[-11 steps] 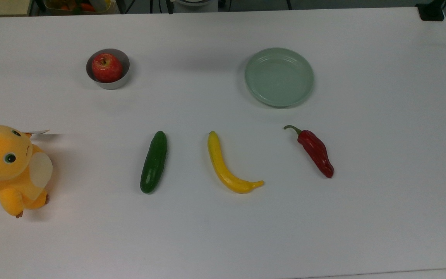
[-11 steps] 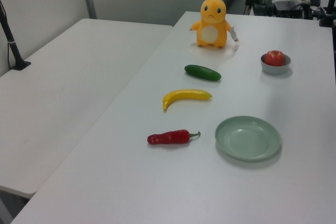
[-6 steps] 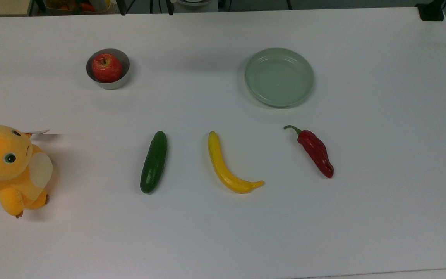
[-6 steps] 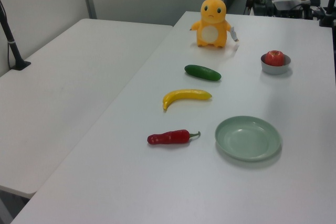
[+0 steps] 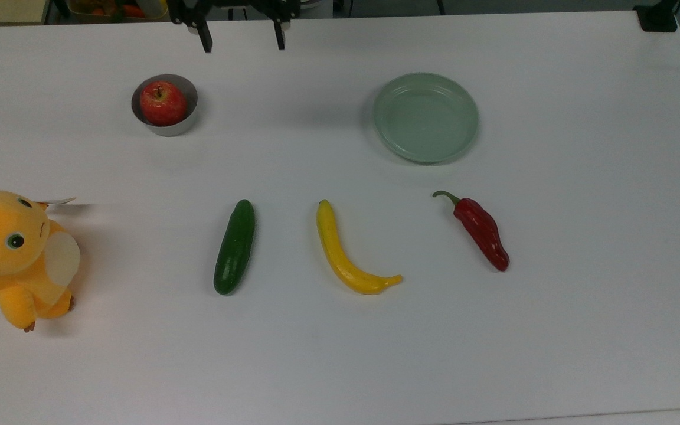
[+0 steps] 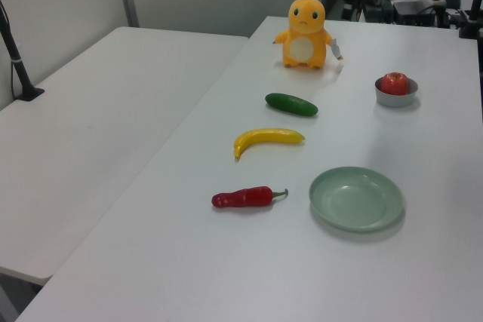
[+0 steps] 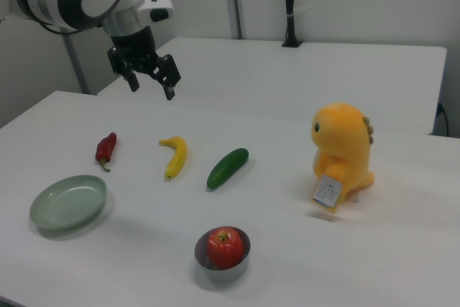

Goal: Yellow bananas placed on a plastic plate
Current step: 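Move the open gripper down over the yellow banana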

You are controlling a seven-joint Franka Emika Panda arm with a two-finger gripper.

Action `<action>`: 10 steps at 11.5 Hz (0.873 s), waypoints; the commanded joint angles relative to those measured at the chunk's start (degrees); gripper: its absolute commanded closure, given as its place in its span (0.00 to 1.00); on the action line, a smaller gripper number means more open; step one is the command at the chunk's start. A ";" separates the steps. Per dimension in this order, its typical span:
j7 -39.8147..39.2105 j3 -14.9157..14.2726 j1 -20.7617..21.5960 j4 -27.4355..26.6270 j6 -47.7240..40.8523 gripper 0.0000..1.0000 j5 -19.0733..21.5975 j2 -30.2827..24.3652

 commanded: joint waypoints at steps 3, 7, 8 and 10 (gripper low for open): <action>-0.39 3.60 3.03 4.40 14.57 0.00 0.57 10.57; 6.27 4.40 6.36 6.86 22.93 0.00 -5.30 20.94; 8.29 4.40 6.89 6.86 25.13 0.00 -7.68 23.22; 11.28 4.40 7.51 6.95 28.91 0.00 -11.72 27.27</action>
